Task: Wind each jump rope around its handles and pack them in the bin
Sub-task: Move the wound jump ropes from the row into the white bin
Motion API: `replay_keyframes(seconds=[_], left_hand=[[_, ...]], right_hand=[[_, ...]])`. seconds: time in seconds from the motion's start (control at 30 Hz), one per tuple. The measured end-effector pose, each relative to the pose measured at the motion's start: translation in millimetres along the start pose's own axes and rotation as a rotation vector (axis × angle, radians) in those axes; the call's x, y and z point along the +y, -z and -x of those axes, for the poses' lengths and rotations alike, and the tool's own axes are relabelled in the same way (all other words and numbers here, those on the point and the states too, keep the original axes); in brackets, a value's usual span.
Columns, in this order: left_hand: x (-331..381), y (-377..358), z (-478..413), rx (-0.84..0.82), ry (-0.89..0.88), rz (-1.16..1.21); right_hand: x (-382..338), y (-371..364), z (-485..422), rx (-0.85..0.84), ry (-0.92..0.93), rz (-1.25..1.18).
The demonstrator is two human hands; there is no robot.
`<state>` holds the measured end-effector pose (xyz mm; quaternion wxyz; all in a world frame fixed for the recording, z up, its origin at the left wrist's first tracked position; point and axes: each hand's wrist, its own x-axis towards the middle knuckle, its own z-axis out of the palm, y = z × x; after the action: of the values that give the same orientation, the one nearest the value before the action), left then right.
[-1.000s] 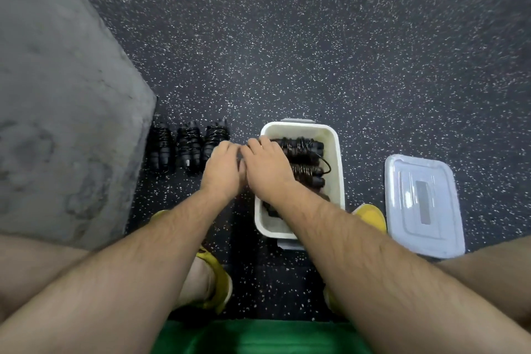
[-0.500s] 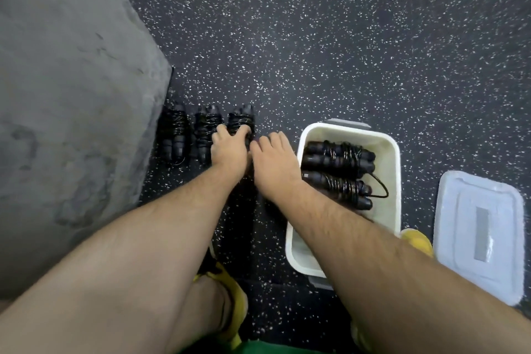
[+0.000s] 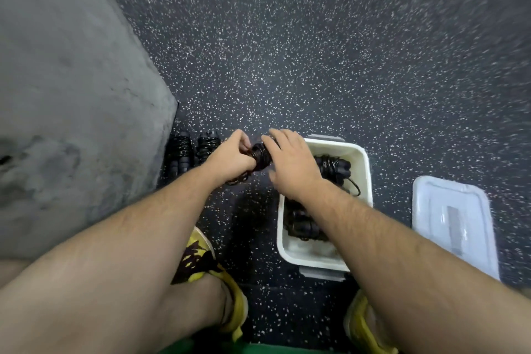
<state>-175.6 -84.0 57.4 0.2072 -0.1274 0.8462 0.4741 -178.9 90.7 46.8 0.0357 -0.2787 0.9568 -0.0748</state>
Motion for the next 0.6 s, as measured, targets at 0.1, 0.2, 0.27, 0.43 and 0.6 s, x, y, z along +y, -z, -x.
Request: replay_keyframes(seconds=[0.1, 0.2, 0.27, 0.43, 0.6], left_hand=[[24, -9, 33, -0.130, -0.076, 0.037], [36, -34, 59, -0.281, -0.100, 0.002], [44, -56, 74, -0.348, -0.111, -0.045], [51, -110, 93, -0.437, -0.068, -0.205], [37, -145, 95, -0.472, 0.017, -0.305]], right_hand=[[15, 35, 29, -0.120, 0.038, -0.056], [27, 62, 68, -0.250, -0.041, -0.125], [35, 69, 97, -0.322, -0.101, -0.120], [49, 58, 156, -0.410, -0.220, -0.127], [47, 36, 184, -0.460, -0.244, -0.129]])
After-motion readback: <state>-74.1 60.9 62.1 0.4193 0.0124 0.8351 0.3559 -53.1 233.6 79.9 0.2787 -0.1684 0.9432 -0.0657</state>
